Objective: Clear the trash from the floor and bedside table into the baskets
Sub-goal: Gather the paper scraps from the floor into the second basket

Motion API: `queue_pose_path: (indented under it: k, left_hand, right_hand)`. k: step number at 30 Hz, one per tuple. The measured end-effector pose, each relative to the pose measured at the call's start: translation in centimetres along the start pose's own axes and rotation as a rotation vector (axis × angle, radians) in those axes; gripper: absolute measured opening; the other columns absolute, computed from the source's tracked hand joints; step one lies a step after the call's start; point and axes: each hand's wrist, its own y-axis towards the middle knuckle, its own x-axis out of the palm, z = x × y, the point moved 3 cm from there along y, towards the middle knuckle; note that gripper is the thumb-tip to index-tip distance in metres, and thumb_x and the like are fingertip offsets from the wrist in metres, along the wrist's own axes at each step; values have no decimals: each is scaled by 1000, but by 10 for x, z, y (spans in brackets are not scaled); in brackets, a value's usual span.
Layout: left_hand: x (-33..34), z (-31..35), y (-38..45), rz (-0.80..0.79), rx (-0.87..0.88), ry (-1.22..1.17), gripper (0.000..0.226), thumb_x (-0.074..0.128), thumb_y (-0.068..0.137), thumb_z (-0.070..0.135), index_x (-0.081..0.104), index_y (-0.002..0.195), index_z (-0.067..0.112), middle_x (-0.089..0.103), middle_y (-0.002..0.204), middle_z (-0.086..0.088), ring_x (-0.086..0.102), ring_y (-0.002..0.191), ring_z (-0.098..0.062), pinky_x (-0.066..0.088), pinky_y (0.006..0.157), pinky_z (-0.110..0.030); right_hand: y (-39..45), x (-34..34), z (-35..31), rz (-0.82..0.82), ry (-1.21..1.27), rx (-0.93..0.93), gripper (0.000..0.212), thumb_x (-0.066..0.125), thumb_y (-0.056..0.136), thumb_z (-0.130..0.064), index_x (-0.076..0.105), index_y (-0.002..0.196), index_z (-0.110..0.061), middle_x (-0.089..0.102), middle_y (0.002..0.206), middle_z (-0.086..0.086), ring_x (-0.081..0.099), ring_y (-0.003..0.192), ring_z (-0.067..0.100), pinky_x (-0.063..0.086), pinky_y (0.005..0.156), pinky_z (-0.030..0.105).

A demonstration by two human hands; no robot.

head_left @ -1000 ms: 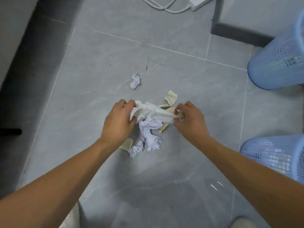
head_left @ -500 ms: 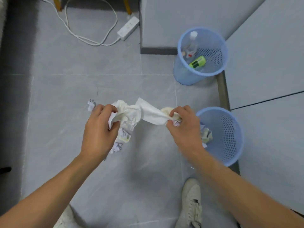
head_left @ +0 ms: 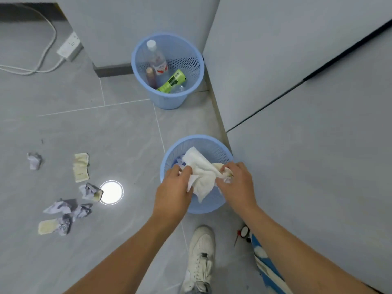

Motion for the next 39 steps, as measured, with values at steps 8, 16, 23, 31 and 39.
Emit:
queue_pose_path:
  k: [8, 16, 23, 31, 39]
  left_hand:
    - [18, -4, 2, -31, 81, 157, 85, 75, 77, 42, 38, 152, 26, 43, 150, -13, 42, 137, -37, 48, 102, -52]
    - [-71, -67, -32, 108, 3, 114, 58, 53, 88, 50, 50, 141, 27, 55, 130, 0, 55, 117, -25, 51, 84, -42]
    - [-105, -276, -111, 140, -271, 178, 53, 68, 83, 37, 56, 134, 24, 61, 122, -4, 59, 111, -31, 53, 78, -43]
    - [-30, -458, -190, 54, -616, 108, 82, 65, 85, 59, 28, 154, 34, 38, 146, -7, 43, 129, -32, 50, 90, -45]
    - [5, -485, -126, 208, -334, 217, 117, 63, 66, 88, 5, 159, 48, 3, 169, -14, 8, 155, -44, 24, 118, -63]
  right_hand:
    - [0, 15, -11, -93, -108, -128, 35, 58, 95, -34, 60, 128, -24, 58, 127, 0, 56, 116, 22, 52, 92, 42]
    - [-11, 55, -119, -53, -183, -356, 18, 55, 93, -21, 60, 110, -20, 58, 108, 0, 55, 100, 21, 51, 81, 42]
    - [-53, 242, -194, -287, -267, -500, 34, 63, 85, -22, 57, 118, -24, 52, 115, 1, 57, 106, 28, 53, 84, 44]
    - [-87, 427, -166, -531, -504, -513, 72, 78, 78, -37, 41, 140, -33, 29, 143, 1, 37, 128, 31, 53, 78, 41]
    - [20, 462, -201, -570, -763, -708, 145, 92, 48, -63, -1, 157, -45, -19, 167, 4, -18, 152, 43, 31, 113, 68]
